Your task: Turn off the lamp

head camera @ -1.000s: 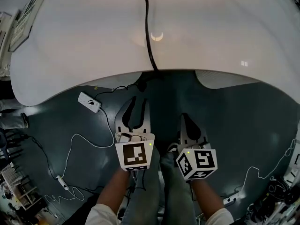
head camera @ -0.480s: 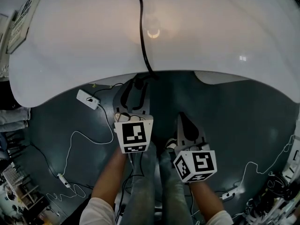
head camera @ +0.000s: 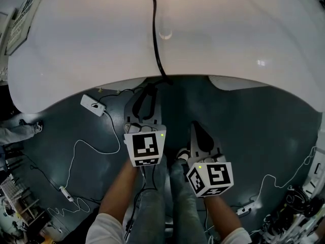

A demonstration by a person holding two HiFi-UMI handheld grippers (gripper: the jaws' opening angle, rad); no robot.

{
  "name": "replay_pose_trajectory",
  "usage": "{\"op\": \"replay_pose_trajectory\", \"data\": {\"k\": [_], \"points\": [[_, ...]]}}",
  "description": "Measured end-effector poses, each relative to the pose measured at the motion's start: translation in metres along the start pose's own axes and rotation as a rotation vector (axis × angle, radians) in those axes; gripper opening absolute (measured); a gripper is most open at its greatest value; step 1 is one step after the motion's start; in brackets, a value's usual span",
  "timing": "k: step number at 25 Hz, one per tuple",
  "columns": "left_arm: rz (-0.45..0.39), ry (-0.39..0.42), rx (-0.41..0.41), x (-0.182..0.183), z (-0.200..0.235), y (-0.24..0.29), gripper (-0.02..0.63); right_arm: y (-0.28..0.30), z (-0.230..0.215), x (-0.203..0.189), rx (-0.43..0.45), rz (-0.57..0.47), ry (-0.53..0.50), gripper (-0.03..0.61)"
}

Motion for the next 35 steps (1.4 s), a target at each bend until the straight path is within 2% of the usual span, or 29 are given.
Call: {"op": "replay_pose_trajectory", "data": {"k": [9, 19, 31, 35], "points": [[0.004, -0.024, -0.016, 0.0003, -0.0006, -0.0001, 0.087, -0.0016, -0.0001, -0.0030, 0.000, 0.012, -0.004, 0.000], [-0.009, -0.111, -0.019, 0.0005, 0.0036, -0.0008, 0.083, -0.0011, -0.0019, -0.0011, -0.010, 0.018, -0.011, 0.000], [0.011, -0.154, -0.047, 0.0006, 0.0062, 0.0005, 0.074, 0.0030, 0.0011, -0.0012, 0.001, 0.030, -0.018, 0.000], [0.008, -0.198, -0.018, 0.0011, 0.0061, -0.0027, 0.074, 0.0018, 0.0005, -0.0004, 0.003, 0.037, -0.021, 0.000]]}}
Point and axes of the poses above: the fingertips, and each gripper's own axes: y forward along the fingers, z to its left, x out of its top, the point moved 8 cm from there along -y, backward along the fingers, and after that the axes turned 5 degrees about x, right-handed, at the moved point
